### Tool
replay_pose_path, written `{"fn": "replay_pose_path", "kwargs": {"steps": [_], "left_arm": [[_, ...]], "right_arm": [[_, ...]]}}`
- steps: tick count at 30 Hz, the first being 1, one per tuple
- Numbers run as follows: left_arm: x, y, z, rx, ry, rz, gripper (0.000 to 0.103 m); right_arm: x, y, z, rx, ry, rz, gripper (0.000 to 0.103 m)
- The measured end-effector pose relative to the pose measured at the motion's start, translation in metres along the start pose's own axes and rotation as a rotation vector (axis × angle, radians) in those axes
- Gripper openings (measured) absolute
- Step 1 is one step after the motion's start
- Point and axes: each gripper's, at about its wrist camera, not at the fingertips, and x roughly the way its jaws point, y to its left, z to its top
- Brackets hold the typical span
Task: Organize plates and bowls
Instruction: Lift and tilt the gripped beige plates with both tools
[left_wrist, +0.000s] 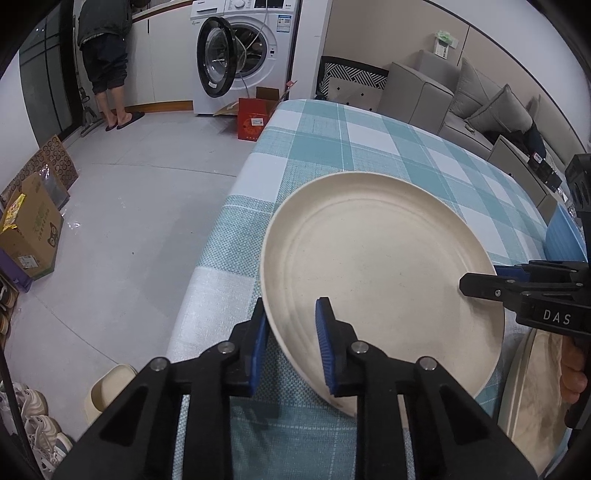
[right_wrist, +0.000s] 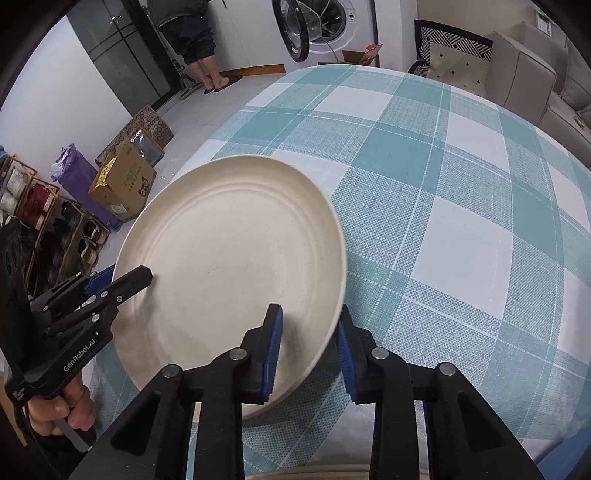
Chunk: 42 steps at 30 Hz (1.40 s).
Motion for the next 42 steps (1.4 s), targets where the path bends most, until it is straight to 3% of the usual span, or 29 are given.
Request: {"fn": "replay_pose_path", "kwargs": {"steps": [25,42], "left_arm": [[-0.026,-0.007,-0.002,0.021,-0.073,0.011,0.022],[-0.059,-0.034,-0.005,0.07,-0.127,0.002,0.022]], "right_arm": [[-0.027,0.003,-0.013,-0.033,-0.066,-0.009,0.025],[-0.078,-0.003,-0.038,-0.034,-0.149,-0.03,0.025]]}}
